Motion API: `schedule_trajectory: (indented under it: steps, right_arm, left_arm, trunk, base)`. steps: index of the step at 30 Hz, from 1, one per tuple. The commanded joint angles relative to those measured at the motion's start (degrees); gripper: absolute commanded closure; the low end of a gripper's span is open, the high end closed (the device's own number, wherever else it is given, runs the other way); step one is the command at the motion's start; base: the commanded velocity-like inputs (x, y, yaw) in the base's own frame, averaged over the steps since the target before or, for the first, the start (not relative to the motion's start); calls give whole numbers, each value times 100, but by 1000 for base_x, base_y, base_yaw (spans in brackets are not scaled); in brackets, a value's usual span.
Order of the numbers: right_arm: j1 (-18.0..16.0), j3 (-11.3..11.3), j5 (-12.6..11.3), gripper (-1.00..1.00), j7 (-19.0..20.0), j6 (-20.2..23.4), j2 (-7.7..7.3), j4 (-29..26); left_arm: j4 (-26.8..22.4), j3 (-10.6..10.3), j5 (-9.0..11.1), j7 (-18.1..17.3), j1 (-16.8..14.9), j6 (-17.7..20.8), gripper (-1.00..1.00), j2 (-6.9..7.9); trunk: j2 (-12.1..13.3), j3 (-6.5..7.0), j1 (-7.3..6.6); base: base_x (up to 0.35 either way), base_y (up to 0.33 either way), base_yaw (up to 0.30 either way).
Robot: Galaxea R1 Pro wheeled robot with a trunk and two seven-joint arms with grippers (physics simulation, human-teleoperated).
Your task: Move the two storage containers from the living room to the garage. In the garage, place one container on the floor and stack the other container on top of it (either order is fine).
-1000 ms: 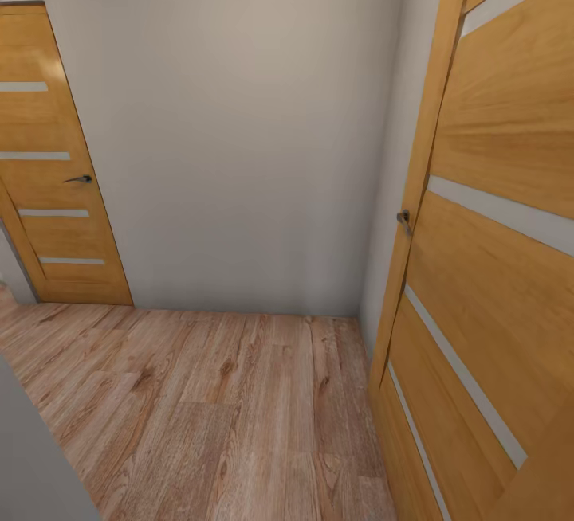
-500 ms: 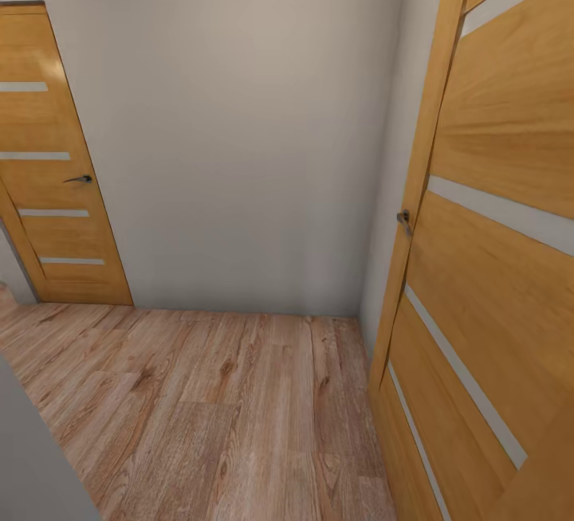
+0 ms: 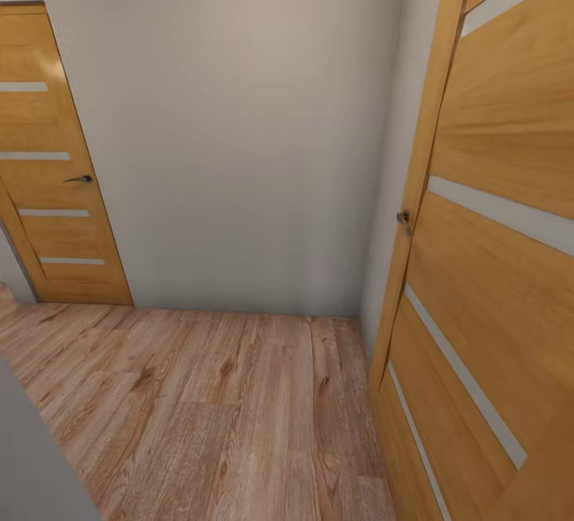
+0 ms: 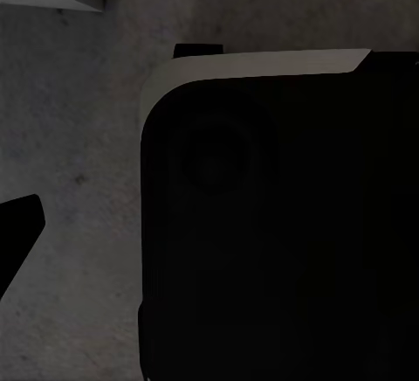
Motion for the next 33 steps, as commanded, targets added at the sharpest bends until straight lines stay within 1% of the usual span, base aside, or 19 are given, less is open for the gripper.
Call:
schedule_trajectory:
  steps: [1,4,6,10,28,33]
  right_arm:
    - [-5,35,-146,-100,43,-33,2,18]
    - [-4,33,-447,-100,48,-29,8,13]
    - [-4,32,-549,-100,47,-27,10,11]
    - [-4,32,-641,-100,46,-25,20,9]
    - [-4,32,-661,-100,38,-17,34,9]
    - [-4,32,-660,-100,37,-16,31,9]
  left_arm:
    - [-1,2,9,1,-1,-14,-100,0]
    - [-1,2,9,1,-1,-14,-100,1]
    - [-1,1,9,1,-1,-14,-100,0]
    - [-1,0,9,1,-1,-14,-100,0]
    - [-1,-23,-1,1,-1,-14,-100,0]
    - [-1,-15,-9,1,1,-14,-100,7]
  trunk:
    - [-3,-5,0]
    - [-3,-5,0]
    - [-3,-5,0]
    - [-3,-5,0]
    - [-3,-5,0]
    - [-3,-5,0]
  base:
    - [0,0,0]
    - [0,0,0]
    - [0,0,0]
    - [0,0,0]
    - [2,0,0]
    - [249,0,0]
